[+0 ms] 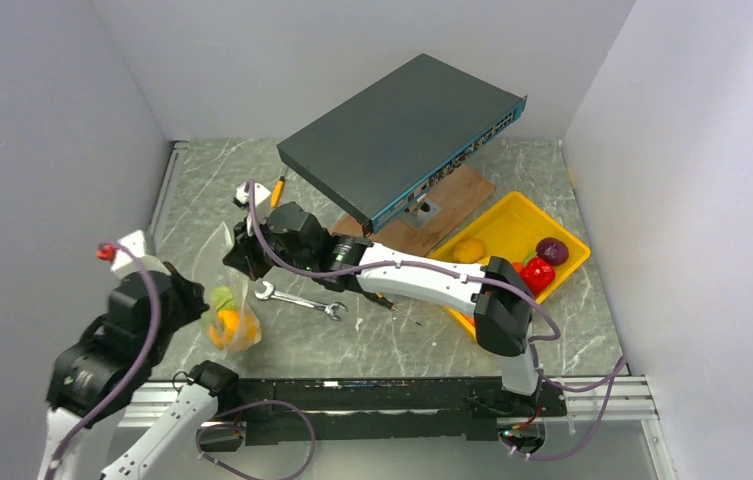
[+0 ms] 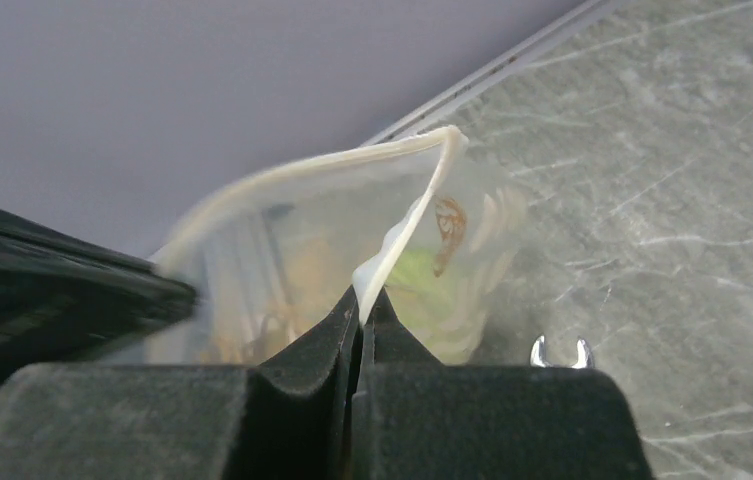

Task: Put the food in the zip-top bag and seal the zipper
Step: Adjust the zipper food storage bag at the center of the board.

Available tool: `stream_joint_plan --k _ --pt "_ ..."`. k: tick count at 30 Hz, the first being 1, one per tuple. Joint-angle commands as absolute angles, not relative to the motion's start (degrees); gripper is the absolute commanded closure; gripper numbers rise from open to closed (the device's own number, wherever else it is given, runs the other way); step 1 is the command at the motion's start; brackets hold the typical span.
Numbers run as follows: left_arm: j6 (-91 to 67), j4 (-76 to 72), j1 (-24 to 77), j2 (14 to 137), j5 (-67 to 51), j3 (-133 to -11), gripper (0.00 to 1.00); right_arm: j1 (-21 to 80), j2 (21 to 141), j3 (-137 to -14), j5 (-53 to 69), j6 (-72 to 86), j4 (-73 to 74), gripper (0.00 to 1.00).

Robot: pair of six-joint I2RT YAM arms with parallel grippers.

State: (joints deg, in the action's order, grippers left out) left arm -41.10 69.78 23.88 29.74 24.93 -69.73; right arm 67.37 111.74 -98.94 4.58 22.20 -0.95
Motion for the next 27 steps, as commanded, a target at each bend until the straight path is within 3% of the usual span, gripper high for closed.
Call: stream_joint_plan --k 1,6,9,17,23,25,27 --pt "-41.6 72.1 24.1 29.7 26.0 -59.4 1.0 67.2 114.6 -99.5 5.8 23.5 -1.2 1.0" --pt "-39.6 74.0 24.1 32.4 25.3 -72.3 1.0 67.2 114.8 -106.5 6.1 22.0 2.5 1.0" --pt "-36.2 73.0 24.1 31.8 25.6 -76.9 1.0 67.2 112.5 -103.9 6.8 23.7 -1.3 1.0" --pt "-34.0 74.5 24.1 29.8 28.9 -66.6 0.98 67.2 112.9 -97.8 9.8 29.9 -7.1 1.0" --pt "-33.0 74.6 24.1 30.4 31.1 -65.9 0.59 67.2 113.8 -99.6 11.6 30.7 -6.9 1.0" --pt "-33.0 75.3 24.1 30.7 31.6 -66.3 0.37 67.2 113.4 -99.1 11.3 30.8 -7.5 1.0" --pt "-32.3 75.2 24.1 30.8 31.5 -66.4 0.27 67.2 113.5 -98.9 11.3 31.0 -7.9 1.0"
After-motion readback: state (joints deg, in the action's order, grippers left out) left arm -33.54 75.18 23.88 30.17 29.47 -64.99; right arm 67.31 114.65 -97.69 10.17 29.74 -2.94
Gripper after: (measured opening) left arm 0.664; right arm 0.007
